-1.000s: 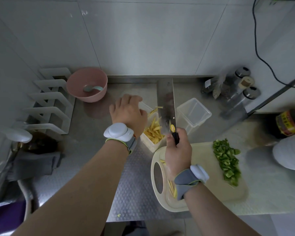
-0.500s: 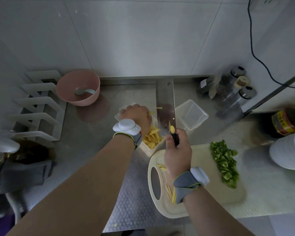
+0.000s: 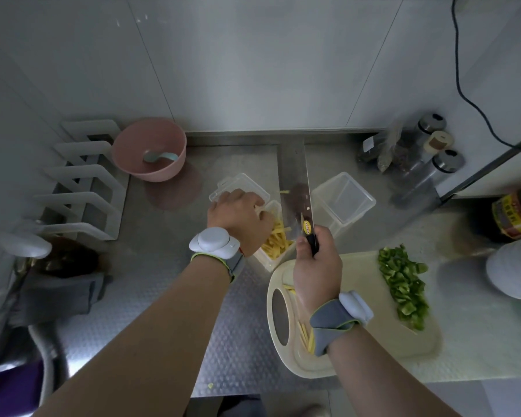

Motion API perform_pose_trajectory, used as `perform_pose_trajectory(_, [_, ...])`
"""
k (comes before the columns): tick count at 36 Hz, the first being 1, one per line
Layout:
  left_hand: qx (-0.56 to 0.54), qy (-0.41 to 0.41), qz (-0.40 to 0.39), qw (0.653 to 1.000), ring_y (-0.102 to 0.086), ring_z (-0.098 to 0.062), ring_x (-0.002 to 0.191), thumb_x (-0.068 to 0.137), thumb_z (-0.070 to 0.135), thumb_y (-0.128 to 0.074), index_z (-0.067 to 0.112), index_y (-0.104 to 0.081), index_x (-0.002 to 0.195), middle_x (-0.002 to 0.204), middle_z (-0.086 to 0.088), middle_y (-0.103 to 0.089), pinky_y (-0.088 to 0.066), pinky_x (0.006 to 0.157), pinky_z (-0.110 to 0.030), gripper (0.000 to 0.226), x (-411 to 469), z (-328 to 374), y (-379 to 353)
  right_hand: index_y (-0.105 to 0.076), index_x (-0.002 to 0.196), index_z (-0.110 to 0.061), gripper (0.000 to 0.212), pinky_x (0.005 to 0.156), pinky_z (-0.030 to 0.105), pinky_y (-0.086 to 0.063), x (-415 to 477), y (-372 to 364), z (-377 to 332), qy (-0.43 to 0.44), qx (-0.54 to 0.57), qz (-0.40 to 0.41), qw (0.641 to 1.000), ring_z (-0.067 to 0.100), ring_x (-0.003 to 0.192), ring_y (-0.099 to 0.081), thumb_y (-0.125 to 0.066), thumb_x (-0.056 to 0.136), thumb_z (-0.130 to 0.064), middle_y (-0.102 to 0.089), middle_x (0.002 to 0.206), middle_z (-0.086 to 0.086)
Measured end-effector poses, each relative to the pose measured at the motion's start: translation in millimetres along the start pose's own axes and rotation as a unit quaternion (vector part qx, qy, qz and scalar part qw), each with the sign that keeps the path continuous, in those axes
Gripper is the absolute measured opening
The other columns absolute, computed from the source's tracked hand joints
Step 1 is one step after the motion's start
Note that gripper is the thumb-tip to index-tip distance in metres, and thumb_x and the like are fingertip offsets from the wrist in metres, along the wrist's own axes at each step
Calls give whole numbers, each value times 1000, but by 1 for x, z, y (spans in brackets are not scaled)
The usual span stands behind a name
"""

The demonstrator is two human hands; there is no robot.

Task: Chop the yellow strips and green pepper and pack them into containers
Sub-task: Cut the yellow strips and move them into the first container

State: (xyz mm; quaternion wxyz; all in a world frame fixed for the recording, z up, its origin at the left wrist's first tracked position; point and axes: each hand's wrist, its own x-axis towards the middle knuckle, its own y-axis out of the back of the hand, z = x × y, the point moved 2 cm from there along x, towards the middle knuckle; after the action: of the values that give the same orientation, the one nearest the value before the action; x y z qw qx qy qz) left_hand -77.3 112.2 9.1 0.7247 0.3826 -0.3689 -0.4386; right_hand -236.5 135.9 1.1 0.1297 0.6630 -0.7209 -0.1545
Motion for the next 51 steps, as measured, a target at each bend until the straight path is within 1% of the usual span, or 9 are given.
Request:
perform_pose_trajectory(6, [100,45,-113,988,-51,-31,107,73,59,-36,21,-62,115,118,-5,-56,-38,87,-41,62,15,-3,-11,-58,96,-19,8,58,17,-34,1,1,-3,-3,4,-11,1000,5,65,-52,-54,93,-14,-56,70,-11])
perform_pose_trajectory(11, [72,53,-169,982,-54,-27,102,78,48,-47,28,-60,114,114,-1,-57,-33,76,-34,43,18,-8,-20,-55,93,-20,6,54,11,-35,3,0,-2,6,-1,-15,1000,3,64,-52,-54,92,-14,-55,69,-10])
perform_pose_trajectory(18, [-20,77,-124,989,-60,-21,87,78,37,-56,37,-56,84,96,6,-62,-50,76,-33,6,15,-7,-9,-53,89,-23,10,56,7,-36,1,1,-1,16,3,-15,1000,-3,65,-53,-54,92,-14,-55,68,-10])
perform_pose_trajectory(28, [-196,161,-110,961,-61,-13,81,63,33,-54,36,-58,82,83,17,-61,-54,76,-31,19,-4,22,16,-56,91,-22,10,56,6,-36,-3,9,-3,11,23,-17,1000,-4,64,-52,-54,92,-13,-54,66,-11])
perform_pose_trajectory(32, [-136,104,-141,975,-60,-13,88,68,34,-63,37,-58,88,88,16,-65,-49,83,-33,21,-19,35,11,-58,96,-21,7,57,14,-36,-1,12,-3,-9,38,-11,999,-2,61,-51,-54,93,-16,-54,66,-11])
perform_pose_trajectory(39, [-42,72,-89,993,-55,-21,90,81,30,-53,27,-60,98,93,6,-64,-47,79,-37,19,-29,35,8,-59,101,-21,10,58,3,-34,6,27,-8,16,36,43,998,1,64,-51,-55,92,-17,-56,71,-16])
perform_pose_trajectory(42, [-93,58,-76,991,-56,-23,88,81,22,-55,22,-62,100,94,2,-64,-49,76,-37,21,-50,51,9,-58,98,-18,6,61,15,-38,2,52,3,4,35,75,997,0,60,-51,-55,92,-17,-53,67,-14])
perform_pose_trajectory(46, [-133,29,-58,989,-56,-23,85,80,17,-58,16,-62,101,91,1,-63,-49,72,-36,21,-82,62,2,-53,87,-22,6,63,43,-46,-9,85,32,-46,24,84,995,23,62,-49,-54,92,-20,-51,64,-6])
perform_pose_trajectory(51, [-91,48,-162,981,-55,-22,94,82,26,-55,23,-55,111,104,3,-57,-49,75,-37,30,-128,66,-27,-51,78,-12,15,59,43,-39,-40,134,75,-66,-42,64,995,24,59,-46,-54,92,-16,-48,61,0])
